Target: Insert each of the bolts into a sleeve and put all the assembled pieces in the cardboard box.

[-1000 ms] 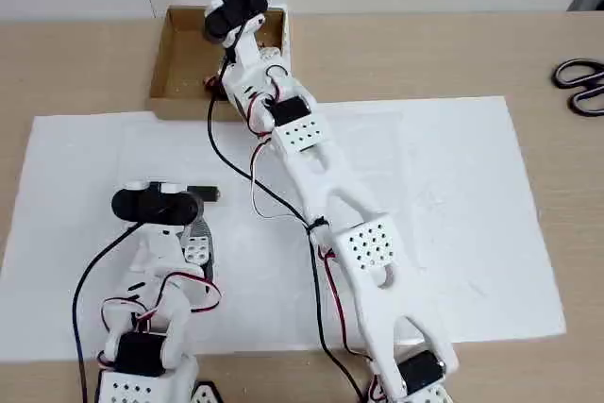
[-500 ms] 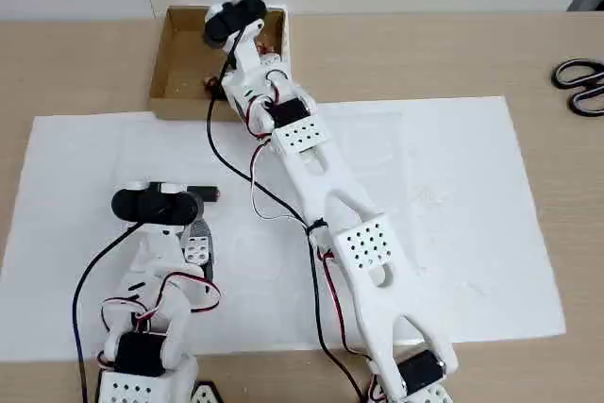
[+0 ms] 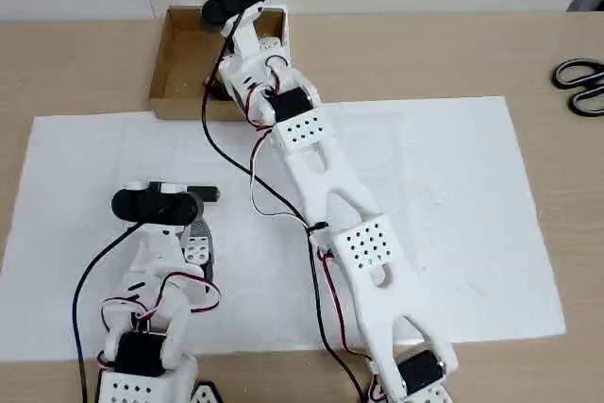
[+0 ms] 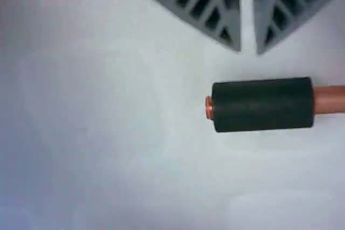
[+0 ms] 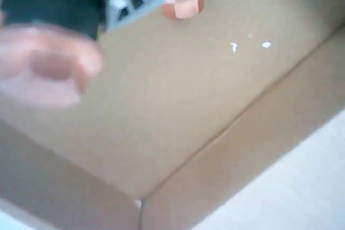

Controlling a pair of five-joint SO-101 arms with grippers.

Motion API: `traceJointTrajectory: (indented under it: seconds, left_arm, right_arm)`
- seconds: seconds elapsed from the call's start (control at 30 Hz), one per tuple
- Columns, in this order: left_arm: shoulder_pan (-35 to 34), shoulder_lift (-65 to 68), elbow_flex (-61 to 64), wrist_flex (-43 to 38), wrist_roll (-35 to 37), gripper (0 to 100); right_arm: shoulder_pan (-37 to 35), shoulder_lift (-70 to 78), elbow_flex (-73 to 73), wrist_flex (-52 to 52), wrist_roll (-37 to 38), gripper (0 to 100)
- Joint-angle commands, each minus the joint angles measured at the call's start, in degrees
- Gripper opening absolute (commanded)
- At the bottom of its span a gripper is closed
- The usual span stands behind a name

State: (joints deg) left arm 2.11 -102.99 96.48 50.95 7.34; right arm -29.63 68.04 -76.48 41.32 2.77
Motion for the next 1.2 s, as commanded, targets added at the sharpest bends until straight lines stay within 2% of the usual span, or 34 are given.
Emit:
traceJointTrajectory:
  seconds: [0.0,0.47,0.77,0.9,1.03,1.17]
  left_arm:
    - [-0.3,-1.0,-0.3,0.0,-0.2,1]
    - [-0.6,-1.0,-0.3,0.2,-0.2,1]
    - [-13.9,-1.0,-0.2,-0.1,-0.2,1]
    - [-16.3,-1.0,-0.2,0.0,-0.2,1]
    - [-16.9,-1.0,-0.2,0.1,-0.2,1]
    - [-16.9,-1.0,-0.2,0.2,-0.2,1]
  right_arm:
    - [0.2,-1.5,-4.7,2.7,-0.4,13.9]
    - [-1.1,-2.2,-5.5,5.4,-0.5,14.5]
    - [-2.0,-10.1,-16.3,30.6,-0.3,14.5]
    - [-3.2,-13.4,-17.3,41.5,0.0,14.4]
    - [-5.8,-16.5,-17.1,52.5,7.5,14.4]
    - [-7.8,-18.1,-17.1,55.0,10.6,14.4]
